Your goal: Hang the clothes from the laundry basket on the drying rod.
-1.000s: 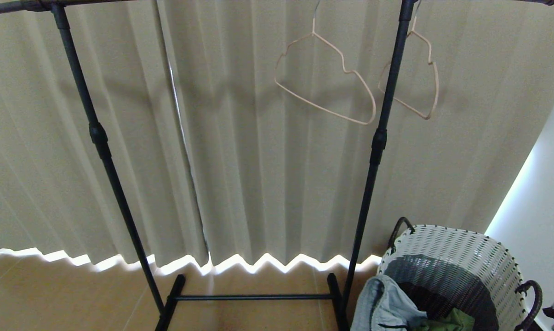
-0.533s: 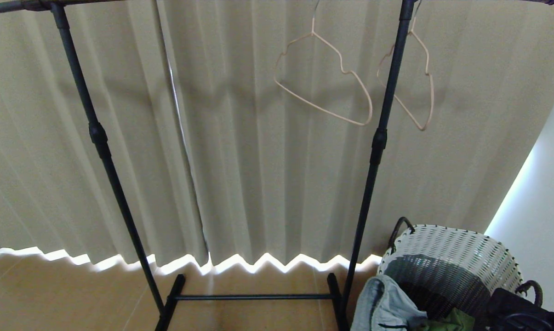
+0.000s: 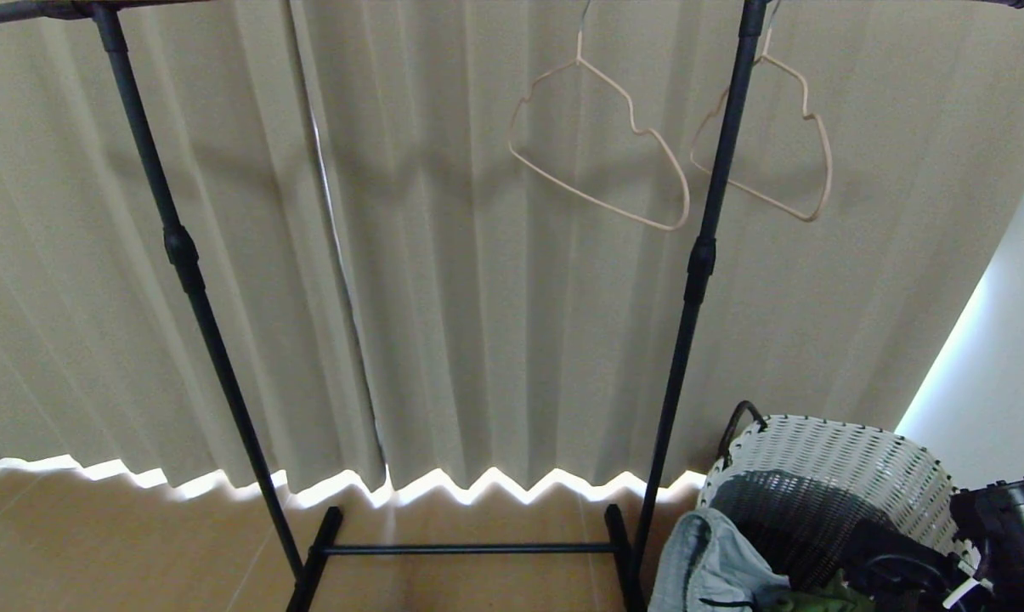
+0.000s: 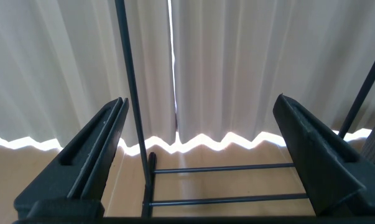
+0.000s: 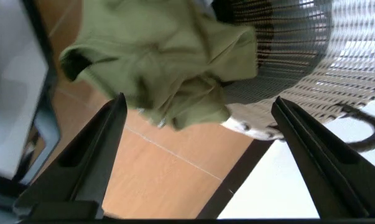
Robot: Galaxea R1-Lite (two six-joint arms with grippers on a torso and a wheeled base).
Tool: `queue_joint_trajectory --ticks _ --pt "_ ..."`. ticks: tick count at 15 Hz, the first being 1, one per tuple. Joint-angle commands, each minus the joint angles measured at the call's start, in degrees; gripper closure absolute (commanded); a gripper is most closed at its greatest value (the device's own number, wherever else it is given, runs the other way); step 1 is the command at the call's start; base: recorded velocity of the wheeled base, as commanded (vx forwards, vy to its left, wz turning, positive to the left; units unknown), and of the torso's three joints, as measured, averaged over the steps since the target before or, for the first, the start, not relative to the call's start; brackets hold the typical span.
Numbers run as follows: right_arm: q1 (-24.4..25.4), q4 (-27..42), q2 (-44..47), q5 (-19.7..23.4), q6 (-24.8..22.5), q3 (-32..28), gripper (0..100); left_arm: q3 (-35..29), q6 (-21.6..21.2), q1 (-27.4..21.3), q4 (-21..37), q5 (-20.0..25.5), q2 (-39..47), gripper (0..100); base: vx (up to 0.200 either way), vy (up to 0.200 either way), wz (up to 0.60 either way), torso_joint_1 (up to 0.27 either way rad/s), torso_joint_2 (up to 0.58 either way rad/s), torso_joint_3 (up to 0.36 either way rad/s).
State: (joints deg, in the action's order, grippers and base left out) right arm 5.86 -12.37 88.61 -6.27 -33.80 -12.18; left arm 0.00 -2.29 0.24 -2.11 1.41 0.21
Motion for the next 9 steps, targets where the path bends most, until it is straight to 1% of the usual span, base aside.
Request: queue_joint_trajectory --ticks 1,4,9 --pt "-0.1 -3.9 5.9 -2.6 0.1 0.1 0 0.0 0.0 0.0 0.0 0.0 0.0 0 0.000 0.000 0.00 0.000 0.00 0.000" --pt "-0.1 -8.5 7.3 -2.7 0.1 0.8 0 0.0 0.2 0.0 0.0 -0.2 0.0 0 0.000 0.000 0.00 0.000 0.00 0.000" --pt "-0.1 -9.8 7.4 -2.6 0.1 0.7 0 0.0 0.3 0.0 0.0 -0.2 0.0 0 0.000 0.000 0.00 0.000 0.00 0.000"
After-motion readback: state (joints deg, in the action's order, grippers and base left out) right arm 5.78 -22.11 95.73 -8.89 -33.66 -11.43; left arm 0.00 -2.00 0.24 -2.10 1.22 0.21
